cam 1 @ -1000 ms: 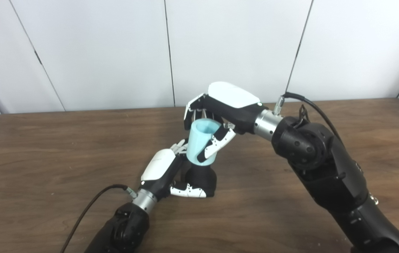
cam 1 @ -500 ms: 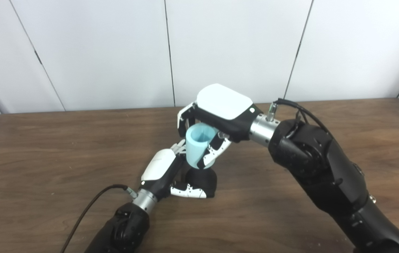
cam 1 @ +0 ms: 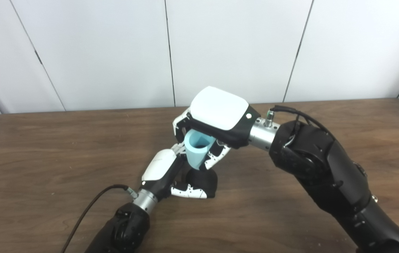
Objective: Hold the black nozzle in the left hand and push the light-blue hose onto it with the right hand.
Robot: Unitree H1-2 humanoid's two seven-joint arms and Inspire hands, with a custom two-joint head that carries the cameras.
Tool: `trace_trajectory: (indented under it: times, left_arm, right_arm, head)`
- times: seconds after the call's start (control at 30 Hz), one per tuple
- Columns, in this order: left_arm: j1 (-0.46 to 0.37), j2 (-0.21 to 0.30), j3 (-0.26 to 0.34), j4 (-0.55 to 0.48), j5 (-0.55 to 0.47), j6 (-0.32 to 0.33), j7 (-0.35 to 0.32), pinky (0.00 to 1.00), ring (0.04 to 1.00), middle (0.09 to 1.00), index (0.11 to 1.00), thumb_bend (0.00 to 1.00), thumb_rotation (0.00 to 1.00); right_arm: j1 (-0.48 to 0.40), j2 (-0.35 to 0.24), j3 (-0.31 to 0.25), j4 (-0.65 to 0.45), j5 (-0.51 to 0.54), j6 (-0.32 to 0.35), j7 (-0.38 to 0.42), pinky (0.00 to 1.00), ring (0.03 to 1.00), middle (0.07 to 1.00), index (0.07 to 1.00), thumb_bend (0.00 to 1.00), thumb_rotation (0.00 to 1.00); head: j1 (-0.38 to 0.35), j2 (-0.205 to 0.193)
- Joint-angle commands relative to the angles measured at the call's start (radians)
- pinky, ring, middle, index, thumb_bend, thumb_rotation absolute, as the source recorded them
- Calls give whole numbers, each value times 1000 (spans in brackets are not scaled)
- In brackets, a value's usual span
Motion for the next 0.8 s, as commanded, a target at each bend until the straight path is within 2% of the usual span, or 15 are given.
trace_trajectory:
  times: [0.0, 0.2, 0.33, 0.5, 0.77]
  left_arm:
    - [214, -5, -64, 131, 25, 20, -9, 1000, 1000, 915, 417, 750, 503]
    - [215, -2, -62, 129, 24, 18, -11, 1000, 1000, 915, 416, 751, 506]
    - [216, -1, -62, 127, 24, 18, -12, 1000, 1000, 915, 416, 751, 506]
    - [218, 3, -62, 124, 24, 17, -14, 1000, 1000, 915, 417, 751, 507]
    - [220, 5, -62, 116, 20, 22, -21, 1000, 1000, 915, 417, 751, 508]
  right_arm:
    - [-55, 6, -38, -22, 19, -14, -25, 230, 283, 405, 513, 523, 2]
    - [-38, 28, -64, 16, 81, 46, -1, 238, 292, 403, 512, 522, 1]
    - [-24, 42, -86, 38, 123, 89, 9, 181, 258, 399, 511, 521, 0]
    - [-8, 56, -102, 48, 143, 152, 15, 176, 257, 402, 513, 521, 0]
    - [13, 53, -85, 39, 135, 170, 0, 191, 271, 405, 514, 521, 0]
  head:
    - [-2, 1]
    - [-3, 3]
    - [-3, 5]
    - [-3, 6]
    - [-3, 10]
